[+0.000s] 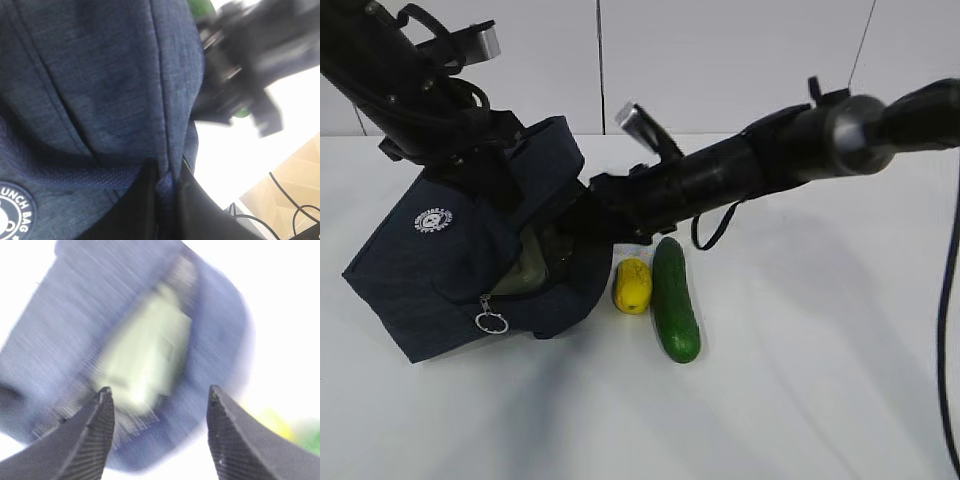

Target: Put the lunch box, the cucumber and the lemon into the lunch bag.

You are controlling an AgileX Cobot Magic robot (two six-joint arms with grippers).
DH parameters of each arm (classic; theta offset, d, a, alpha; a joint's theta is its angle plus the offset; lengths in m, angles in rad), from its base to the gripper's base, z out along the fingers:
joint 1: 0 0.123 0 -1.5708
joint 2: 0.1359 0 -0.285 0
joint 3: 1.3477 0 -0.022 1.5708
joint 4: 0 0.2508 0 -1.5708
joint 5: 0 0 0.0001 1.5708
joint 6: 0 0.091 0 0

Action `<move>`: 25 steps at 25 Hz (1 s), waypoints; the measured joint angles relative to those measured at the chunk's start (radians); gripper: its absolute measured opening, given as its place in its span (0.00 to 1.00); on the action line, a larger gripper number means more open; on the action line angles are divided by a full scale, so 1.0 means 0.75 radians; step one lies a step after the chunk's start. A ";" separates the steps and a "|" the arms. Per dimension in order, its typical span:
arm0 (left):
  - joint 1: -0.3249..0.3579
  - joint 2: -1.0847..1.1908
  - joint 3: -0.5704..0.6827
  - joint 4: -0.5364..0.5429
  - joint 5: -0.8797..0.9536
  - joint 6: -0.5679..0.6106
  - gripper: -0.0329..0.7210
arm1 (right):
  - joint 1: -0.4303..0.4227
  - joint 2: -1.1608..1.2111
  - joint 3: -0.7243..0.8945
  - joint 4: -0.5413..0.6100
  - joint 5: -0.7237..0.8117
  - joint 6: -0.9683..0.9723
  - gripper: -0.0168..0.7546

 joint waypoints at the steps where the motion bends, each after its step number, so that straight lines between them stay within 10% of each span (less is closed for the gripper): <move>1: 0.000 0.000 0.000 0.000 0.000 0.000 0.07 | -0.026 -0.031 0.000 -0.029 0.011 0.041 0.61; 18: 0.000 0.000 0.000 0.000 0.006 0.000 0.07 | -0.121 -0.246 0.000 -0.997 0.062 0.831 0.60; 25: 0.000 0.000 0.000 0.002 0.018 0.000 0.07 | -0.110 -0.185 0.000 -1.075 0.018 0.995 0.60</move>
